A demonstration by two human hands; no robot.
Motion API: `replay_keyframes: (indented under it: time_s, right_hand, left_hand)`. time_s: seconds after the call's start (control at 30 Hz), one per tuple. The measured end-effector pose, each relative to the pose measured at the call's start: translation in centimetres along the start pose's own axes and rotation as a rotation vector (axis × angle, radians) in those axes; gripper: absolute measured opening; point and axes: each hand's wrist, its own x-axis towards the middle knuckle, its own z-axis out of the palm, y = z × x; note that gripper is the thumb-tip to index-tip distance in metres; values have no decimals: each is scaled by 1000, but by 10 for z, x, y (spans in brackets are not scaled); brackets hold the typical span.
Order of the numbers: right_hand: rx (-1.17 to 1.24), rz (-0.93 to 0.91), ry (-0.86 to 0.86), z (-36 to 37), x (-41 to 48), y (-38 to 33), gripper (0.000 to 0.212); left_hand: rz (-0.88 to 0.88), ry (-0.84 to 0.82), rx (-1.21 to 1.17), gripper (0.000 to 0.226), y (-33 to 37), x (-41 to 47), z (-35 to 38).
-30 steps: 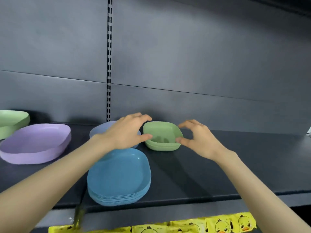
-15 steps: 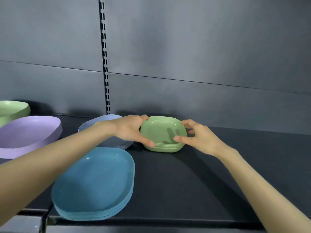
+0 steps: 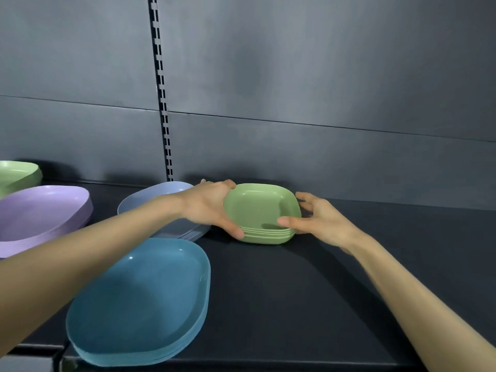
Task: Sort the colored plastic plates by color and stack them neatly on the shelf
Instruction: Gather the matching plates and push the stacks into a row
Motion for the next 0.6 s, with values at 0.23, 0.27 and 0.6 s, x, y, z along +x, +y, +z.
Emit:
replay_keyframes:
  time_s: [0.23, 0.27, 0.6]
  right_hand:
    - [49, -150, 90, -8, -23, -29, 40]
    - [37, -176, 99, -7, -27, -33, 47]
    - [123, -363, 74, 40, -61, -82, 61]
  left_hand:
    - [129, 222, -537, 89, 7, -24, -15]
    - [140, 266, -585, 91, 8, -31, -16]
    - [263, 608, -859, 58, -6, -128, -19]
